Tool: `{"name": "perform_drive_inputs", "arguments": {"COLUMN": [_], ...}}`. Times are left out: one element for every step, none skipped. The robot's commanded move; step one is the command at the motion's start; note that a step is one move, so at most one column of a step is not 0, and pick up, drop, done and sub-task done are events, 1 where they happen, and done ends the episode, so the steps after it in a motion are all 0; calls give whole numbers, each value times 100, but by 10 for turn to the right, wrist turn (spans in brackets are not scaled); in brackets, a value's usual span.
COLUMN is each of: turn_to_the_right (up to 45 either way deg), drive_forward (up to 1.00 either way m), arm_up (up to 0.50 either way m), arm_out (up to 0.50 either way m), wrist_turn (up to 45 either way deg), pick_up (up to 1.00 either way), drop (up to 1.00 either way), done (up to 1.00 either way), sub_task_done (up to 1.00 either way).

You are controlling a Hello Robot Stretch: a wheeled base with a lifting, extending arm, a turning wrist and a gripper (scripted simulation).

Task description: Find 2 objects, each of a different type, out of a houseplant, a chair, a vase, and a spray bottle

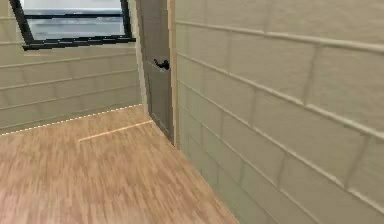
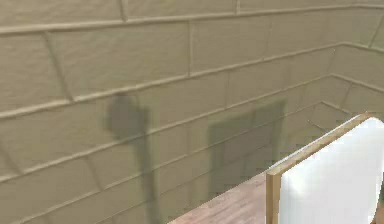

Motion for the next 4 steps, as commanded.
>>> {"name": "perform_drive_inputs", "arguments": {"turn_to_the_right": [60,0,450,450], "drive_forward": [0,30,0,0], "arm_up": [0,0,0,0], "arm_out": [0,0,0,0], "wrist_turn": [0,0,0,0], "pick_up": [0,0,0,0], "drop": [0,0,0,0], "done": [0,0,0,0], "sub_task_done": [0,0,0,0]}}
